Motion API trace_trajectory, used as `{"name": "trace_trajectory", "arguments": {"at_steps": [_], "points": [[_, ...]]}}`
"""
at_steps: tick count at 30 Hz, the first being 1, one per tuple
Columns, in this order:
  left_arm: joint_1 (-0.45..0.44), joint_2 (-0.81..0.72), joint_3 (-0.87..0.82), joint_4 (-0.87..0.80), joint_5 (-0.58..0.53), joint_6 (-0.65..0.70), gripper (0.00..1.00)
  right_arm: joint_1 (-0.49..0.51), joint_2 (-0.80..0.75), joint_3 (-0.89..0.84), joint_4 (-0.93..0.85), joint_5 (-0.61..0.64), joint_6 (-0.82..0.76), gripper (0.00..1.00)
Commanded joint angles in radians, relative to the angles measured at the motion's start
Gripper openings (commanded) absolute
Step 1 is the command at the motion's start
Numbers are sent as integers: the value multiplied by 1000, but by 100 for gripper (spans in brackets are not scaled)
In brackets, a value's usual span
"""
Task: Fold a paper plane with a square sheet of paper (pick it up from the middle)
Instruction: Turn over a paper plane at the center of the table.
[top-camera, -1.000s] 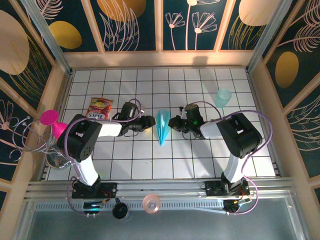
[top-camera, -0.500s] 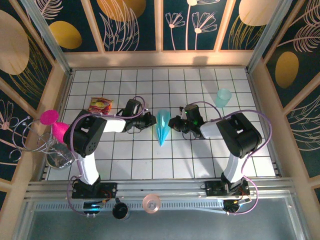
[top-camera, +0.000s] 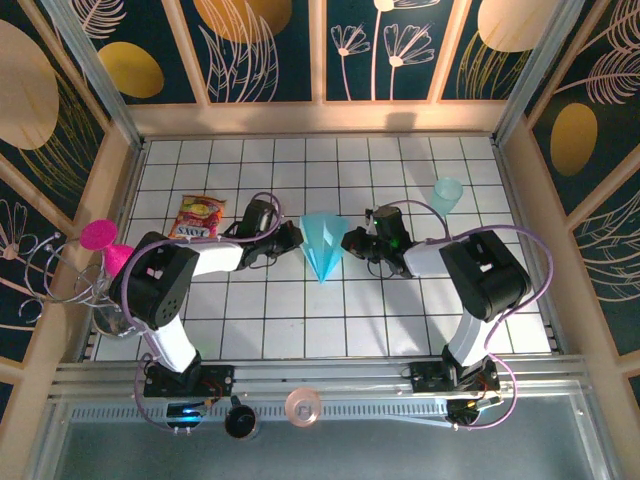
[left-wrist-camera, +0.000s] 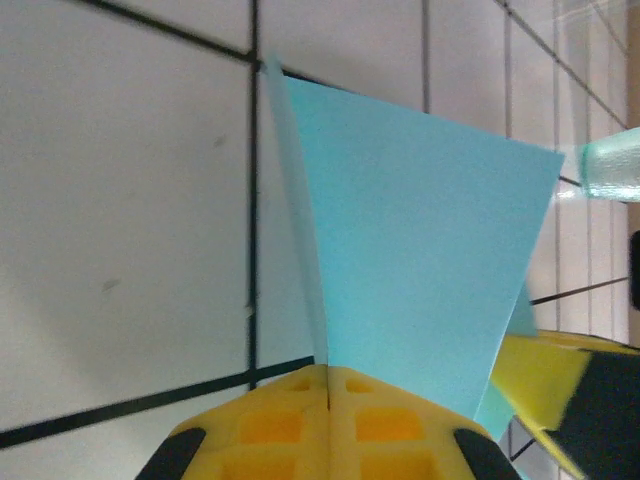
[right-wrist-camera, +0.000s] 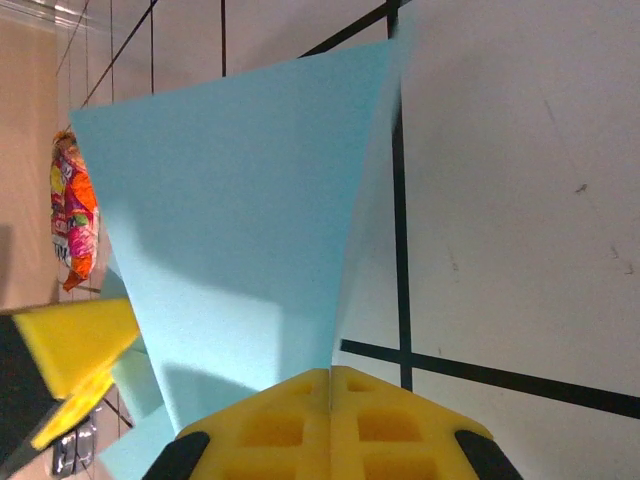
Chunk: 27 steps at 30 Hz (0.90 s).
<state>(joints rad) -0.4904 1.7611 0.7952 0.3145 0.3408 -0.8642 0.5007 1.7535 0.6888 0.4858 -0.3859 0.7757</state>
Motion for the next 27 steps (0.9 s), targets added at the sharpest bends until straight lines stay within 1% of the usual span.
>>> {"name": "trace_trajectory", "arguments": {"at_steps": [1,5,10,14,16,18,19,24,27], "points": [[-3,15,-26,54,0,-49,0,-5,29,2,-17,18,13,1],[-4,23,-34,58,1,-60,0,-4,46,31,-61,23,4,3],[-3,23,-43,64,-7,-71,0,-2,21,68,-154,65,-14,6],[-3,32,-41,70,8,-76,0,4,-28,81,-208,95,-30,16],[-4,32,-39,70,13,-75,0,11,-68,85,-243,122,-36,25],[-4,31,-36,69,19,-74,0,33,-113,95,-292,177,-48,31],[-4,30,-36,69,20,-73,0,41,-127,102,-318,204,-54,32],[-3,25,-36,69,24,-76,0,151,-161,149,-440,341,-53,38],[-4,21,-37,71,27,-76,0,202,-144,168,-461,356,-27,40]]}}
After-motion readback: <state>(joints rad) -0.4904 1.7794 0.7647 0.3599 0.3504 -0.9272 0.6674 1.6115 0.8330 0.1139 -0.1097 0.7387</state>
